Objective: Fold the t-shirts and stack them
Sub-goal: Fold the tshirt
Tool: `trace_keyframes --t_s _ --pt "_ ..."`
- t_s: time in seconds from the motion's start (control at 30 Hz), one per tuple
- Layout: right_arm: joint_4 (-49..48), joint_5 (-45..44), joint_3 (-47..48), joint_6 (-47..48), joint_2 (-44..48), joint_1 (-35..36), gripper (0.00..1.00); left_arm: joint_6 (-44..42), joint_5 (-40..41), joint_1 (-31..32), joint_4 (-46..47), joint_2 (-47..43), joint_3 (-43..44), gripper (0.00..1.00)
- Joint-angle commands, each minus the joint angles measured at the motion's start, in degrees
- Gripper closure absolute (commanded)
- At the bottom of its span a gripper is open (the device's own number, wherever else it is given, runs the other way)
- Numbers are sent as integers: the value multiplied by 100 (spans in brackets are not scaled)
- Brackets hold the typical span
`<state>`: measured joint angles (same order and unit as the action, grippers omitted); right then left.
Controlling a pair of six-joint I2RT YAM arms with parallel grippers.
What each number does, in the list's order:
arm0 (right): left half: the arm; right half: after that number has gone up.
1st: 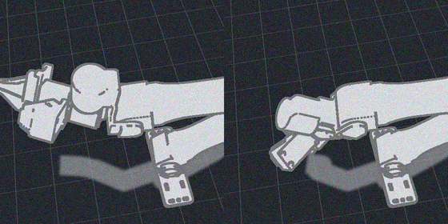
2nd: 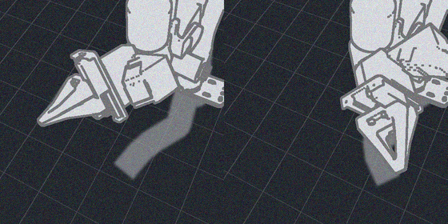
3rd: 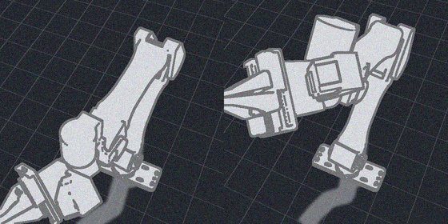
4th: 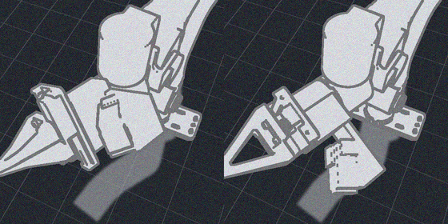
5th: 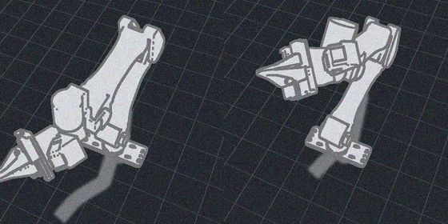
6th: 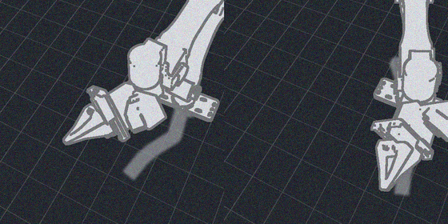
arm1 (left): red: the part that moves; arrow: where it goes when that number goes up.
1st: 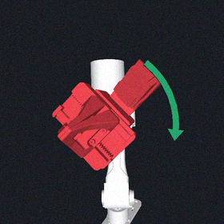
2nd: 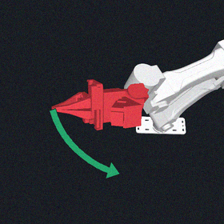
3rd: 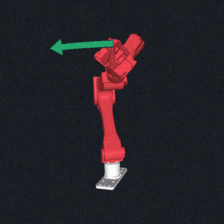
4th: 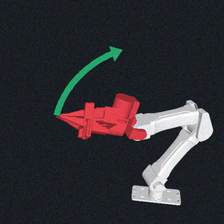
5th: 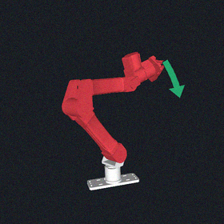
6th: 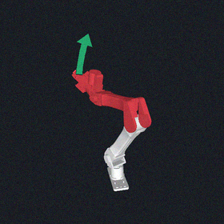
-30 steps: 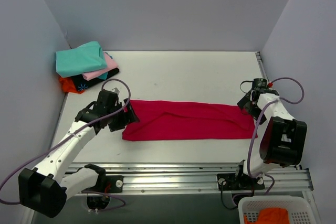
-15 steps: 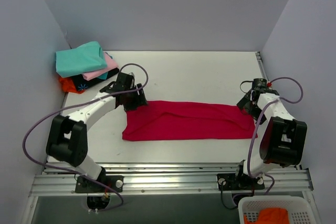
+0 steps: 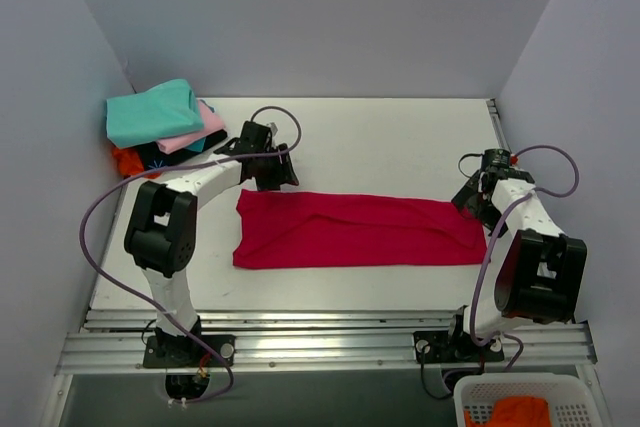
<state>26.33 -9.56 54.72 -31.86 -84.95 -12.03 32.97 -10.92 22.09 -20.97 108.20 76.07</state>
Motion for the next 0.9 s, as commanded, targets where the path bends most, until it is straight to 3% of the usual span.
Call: trace_keyframes --t_s 0.0,0.23,0.87 --pt "268 -2 232 74 101 -36 9 -326 -121 -38 164 122 426 35" --pt "241 42 285 4 5 -27 9 -493 -147 -178 129 254 382 36" --pt "110 16 110 -66 -119 -36 9 -221 -262 -187 559 -361 -998 39"
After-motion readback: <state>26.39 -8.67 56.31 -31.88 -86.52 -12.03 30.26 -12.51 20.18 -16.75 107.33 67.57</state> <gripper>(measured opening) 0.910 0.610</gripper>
